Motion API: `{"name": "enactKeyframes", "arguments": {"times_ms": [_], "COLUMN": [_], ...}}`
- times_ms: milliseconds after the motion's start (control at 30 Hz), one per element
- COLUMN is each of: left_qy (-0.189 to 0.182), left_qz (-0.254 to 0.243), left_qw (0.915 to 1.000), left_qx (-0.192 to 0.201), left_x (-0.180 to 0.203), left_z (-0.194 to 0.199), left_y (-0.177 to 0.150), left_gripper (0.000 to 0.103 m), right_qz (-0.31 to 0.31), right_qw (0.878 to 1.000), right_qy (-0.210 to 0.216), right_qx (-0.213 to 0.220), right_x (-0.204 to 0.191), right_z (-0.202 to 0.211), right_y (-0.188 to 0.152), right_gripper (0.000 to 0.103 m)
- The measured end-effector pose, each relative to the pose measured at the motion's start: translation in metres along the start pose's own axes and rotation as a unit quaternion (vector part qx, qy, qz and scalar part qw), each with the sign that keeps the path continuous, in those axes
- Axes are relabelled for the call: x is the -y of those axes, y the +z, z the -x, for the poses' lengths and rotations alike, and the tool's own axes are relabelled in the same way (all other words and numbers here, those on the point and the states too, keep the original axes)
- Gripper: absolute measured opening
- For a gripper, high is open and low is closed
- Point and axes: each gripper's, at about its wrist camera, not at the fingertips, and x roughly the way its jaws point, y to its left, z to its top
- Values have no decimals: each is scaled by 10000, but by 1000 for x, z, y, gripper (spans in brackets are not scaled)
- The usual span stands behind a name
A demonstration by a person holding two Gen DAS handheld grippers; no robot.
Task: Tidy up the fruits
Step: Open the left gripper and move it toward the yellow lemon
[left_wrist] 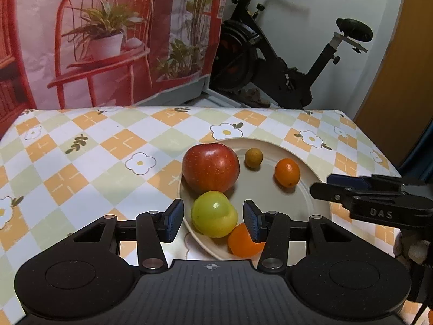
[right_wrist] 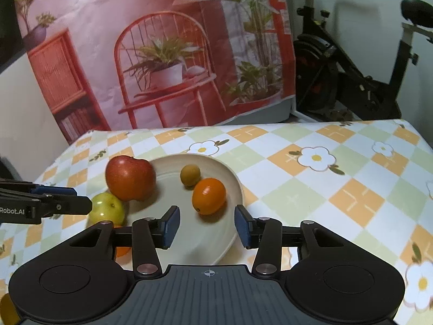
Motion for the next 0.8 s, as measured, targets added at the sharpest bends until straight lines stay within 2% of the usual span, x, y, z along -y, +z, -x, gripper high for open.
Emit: {"name": "enactKeyframes", "arguments": {"times_ms": [200, 433, 500, 600, 800], "left_qy": [65, 144, 197, 309, 327], "left_qz": [332, 616, 602, 486, 423], "left_qw": [9994, 9975, 9973, 9974, 9976], "left_qx": [95, 319, 371, 424, 437], "left_x": [-6, -9, -6, -1, 3], "left_z": [23, 53, 60, 67, 74], "left_y": [-8, -24, -29, -34, -43], "left_gripper": [51, 51, 51, 51, 51], "right_qz": [-220, 70, 142, 229, 465], "right_qw": [9992, 9989, 9987, 9986, 9981], "right_qy": [16, -33, -81, -95, -97], "right_qx": [319, 470, 481, 473, 380], "right_x": [-6, -26, -32, -41, -56], "right_z": [31, 59, 65, 72, 82], "right_y": [-18, -32, -37, -45, -60], "right_gripper": [52, 57, 65, 68, 69]}}
